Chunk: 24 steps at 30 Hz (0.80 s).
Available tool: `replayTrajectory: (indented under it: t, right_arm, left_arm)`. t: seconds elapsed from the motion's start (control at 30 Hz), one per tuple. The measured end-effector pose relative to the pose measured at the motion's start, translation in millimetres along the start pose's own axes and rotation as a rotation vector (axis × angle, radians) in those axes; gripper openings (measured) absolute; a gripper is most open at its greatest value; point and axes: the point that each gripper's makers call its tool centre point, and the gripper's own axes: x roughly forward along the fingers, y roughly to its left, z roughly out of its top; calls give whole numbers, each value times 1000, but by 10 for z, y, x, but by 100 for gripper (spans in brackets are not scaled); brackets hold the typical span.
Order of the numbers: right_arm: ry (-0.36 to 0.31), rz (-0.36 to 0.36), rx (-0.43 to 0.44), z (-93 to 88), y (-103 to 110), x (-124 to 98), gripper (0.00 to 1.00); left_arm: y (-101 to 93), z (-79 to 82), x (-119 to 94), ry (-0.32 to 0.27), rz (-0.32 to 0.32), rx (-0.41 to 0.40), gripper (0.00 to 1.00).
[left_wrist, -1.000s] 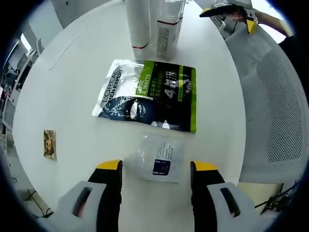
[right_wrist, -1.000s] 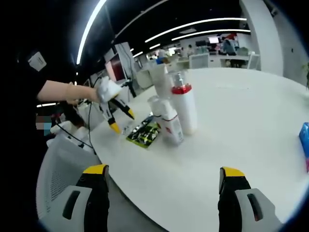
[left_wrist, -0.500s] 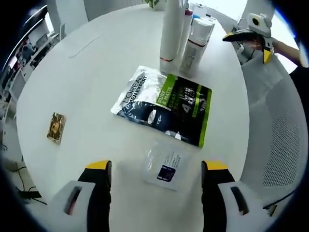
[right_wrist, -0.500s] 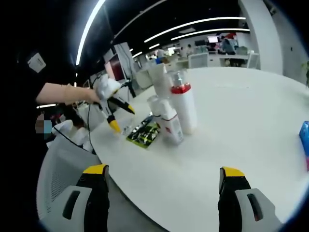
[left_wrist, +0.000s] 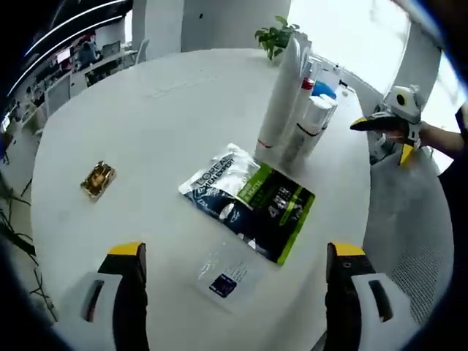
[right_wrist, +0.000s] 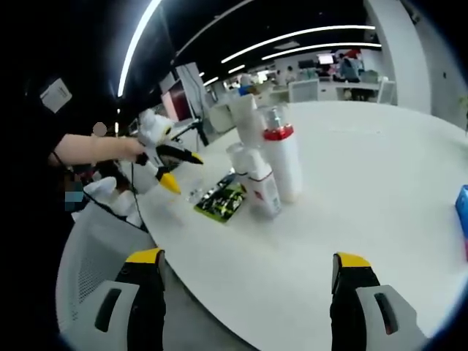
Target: Arrange the skincare products in the storage area until every visible bottle or jar stands upright without overlapping.
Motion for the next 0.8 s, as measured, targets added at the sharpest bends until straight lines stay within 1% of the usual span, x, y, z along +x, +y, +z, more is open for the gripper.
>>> replayTrajectory:
  t: [0.1,0.13,0.2,0.27,0.4,0.43,0.53,0.57,0.6,0.67,0.73,0.8]
  right_arm:
    - [-3,3,-2,0,5,-3,99]
    - [-3,3,-2,0,5,-2,99]
    - [-3,5,-3,1,10,1,99]
    - [-1,10,-5,-2,22,5,99]
    - [0,21,-8,5,56,14,99]
    - [0,22,-9,6,58,14,99]
    - [-3,24,-8,10,58,14,99]
    - [-4,25,-9,12,59,15,99]
    - [-5,25,-10,15,61,14,99]
    - [-4,26,-12,13,62,13,99]
    - [-6,27,-11,16,64,13,99]
    - [-4,26,-12,13,62,13,99]
  left_arm:
    - [-35,18,-80,-58,26,-66,96]
    - [-65,21,-105,-73,23,-79,96]
    - [-91,-5,-106,-75,14,-89,96]
    - [-79,-35,-118,-75,22,-95,96]
    - [-63,-41,-188,-120,59,-131,98]
    - [-80,-53,-212,-126,66,-129,99]
    - [-82,-102,-254,-128,100,-140,99]
    - [-65,-100,-278,-143,122,-151,99]
    - [-68,-97,-298,-155,130,-160,99]
    - [-97,-106,-339,-177,140,-171,99]
    - [-191,-135,-370,-189,144,-162,99]
    - [-229,-177,-341,-185,139,-157,99]
